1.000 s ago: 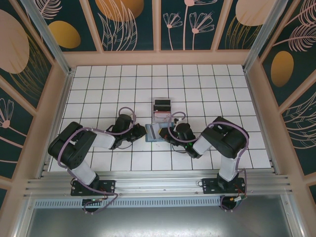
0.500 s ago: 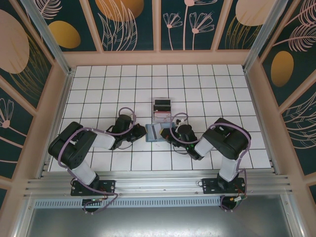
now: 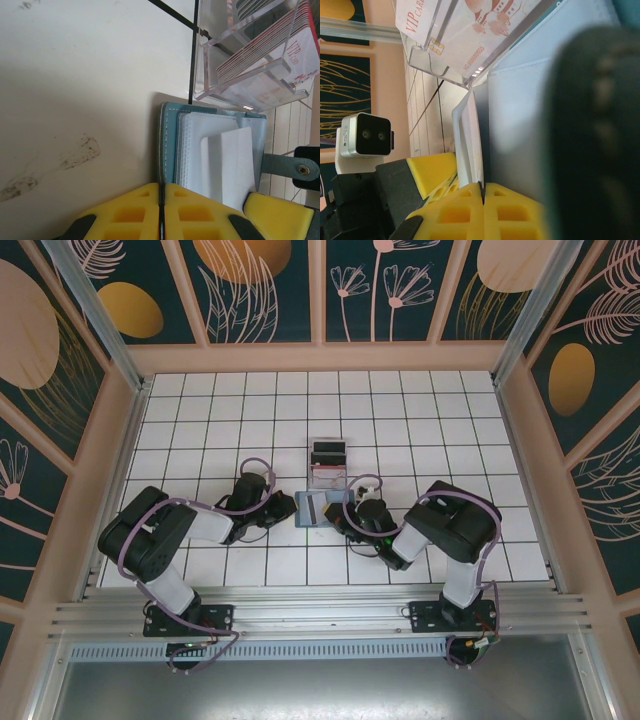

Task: Put the credit cards into the card holder
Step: Insert the credit card into the card slot.

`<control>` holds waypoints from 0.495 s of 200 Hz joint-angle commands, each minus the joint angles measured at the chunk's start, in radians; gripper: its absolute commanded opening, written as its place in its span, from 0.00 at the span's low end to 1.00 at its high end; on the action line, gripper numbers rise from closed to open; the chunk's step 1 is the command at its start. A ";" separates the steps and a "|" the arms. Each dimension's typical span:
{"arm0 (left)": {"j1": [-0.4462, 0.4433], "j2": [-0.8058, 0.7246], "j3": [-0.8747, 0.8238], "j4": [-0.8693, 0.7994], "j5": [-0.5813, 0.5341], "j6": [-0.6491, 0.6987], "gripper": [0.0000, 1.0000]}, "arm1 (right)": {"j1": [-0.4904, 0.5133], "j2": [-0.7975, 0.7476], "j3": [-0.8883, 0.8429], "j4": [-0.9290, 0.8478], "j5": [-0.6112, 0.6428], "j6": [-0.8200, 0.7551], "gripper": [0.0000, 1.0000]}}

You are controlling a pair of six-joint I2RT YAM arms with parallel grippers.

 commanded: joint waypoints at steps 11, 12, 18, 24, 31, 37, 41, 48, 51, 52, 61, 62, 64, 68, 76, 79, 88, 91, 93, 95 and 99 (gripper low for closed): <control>-0.031 0.047 -0.036 -0.069 0.016 -0.002 0.11 | 0.023 0.036 -0.024 0.005 0.054 0.040 0.00; -0.031 0.047 -0.036 -0.069 0.016 -0.002 0.11 | 0.024 0.036 -0.023 0.004 0.054 0.040 0.00; -0.030 0.049 -0.036 -0.067 0.017 -0.002 0.11 | 0.027 0.039 -0.020 0.001 0.054 0.041 0.00; -0.031 0.050 -0.036 -0.066 0.019 -0.002 0.11 | 0.028 0.043 -0.021 0.004 0.056 0.041 0.00; -0.031 0.050 -0.034 -0.067 0.020 -0.002 0.11 | 0.030 0.045 -0.023 0.011 0.056 0.044 0.00; -0.031 0.048 -0.033 -0.069 0.020 0.000 0.11 | 0.030 0.045 -0.030 0.015 0.062 0.050 0.00; -0.030 0.047 -0.031 -0.072 0.020 0.001 0.11 | 0.033 0.044 -0.036 0.020 0.066 0.056 0.00; -0.031 0.046 -0.030 -0.078 0.019 0.002 0.11 | 0.035 0.038 -0.044 0.025 0.067 0.060 0.00; -0.031 0.046 -0.030 -0.080 0.019 0.003 0.11 | 0.036 0.037 -0.047 0.025 0.067 0.061 0.00; -0.031 0.046 -0.030 -0.081 0.018 0.003 0.11 | 0.036 0.036 -0.047 0.024 0.067 0.061 0.00; -0.031 0.047 -0.030 -0.088 0.015 0.007 0.11 | 0.038 0.027 -0.055 0.023 0.091 0.061 0.00; -0.031 0.046 -0.030 -0.088 0.014 0.008 0.11 | 0.038 0.027 -0.054 0.023 0.093 0.061 0.00; -0.031 0.046 -0.030 -0.090 0.013 0.009 0.11 | 0.038 0.026 -0.057 0.022 0.093 0.061 0.00; -0.031 0.045 -0.028 -0.092 0.012 0.009 0.11 | 0.039 0.022 -0.057 0.018 0.093 0.061 0.00; -0.031 0.047 -0.028 -0.095 0.013 0.011 0.11 | 0.041 0.017 -0.056 0.011 0.094 0.060 0.00; -0.031 0.046 -0.028 -0.095 0.013 0.011 0.11 | 0.042 0.016 -0.055 0.009 0.095 0.060 0.00; -0.031 0.046 -0.028 -0.092 0.014 0.007 0.11 | 0.044 0.015 -0.053 0.004 0.098 0.058 0.00; -0.031 0.046 -0.028 -0.091 0.015 0.007 0.11 | 0.045 0.012 -0.054 0.003 0.098 0.058 0.00; -0.031 0.047 -0.028 -0.091 0.015 0.007 0.11 | 0.045 0.013 -0.053 0.003 0.097 0.058 0.00; -0.031 0.046 -0.028 -0.091 0.016 0.007 0.11 | 0.046 0.013 -0.052 0.002 0.100 0.058 0.00; -0.031 0.046 -0.029 -0.090 0.016 0.008 0.11 | 0.047 0.013 -0.052 0.000 0.100 0.057 0.00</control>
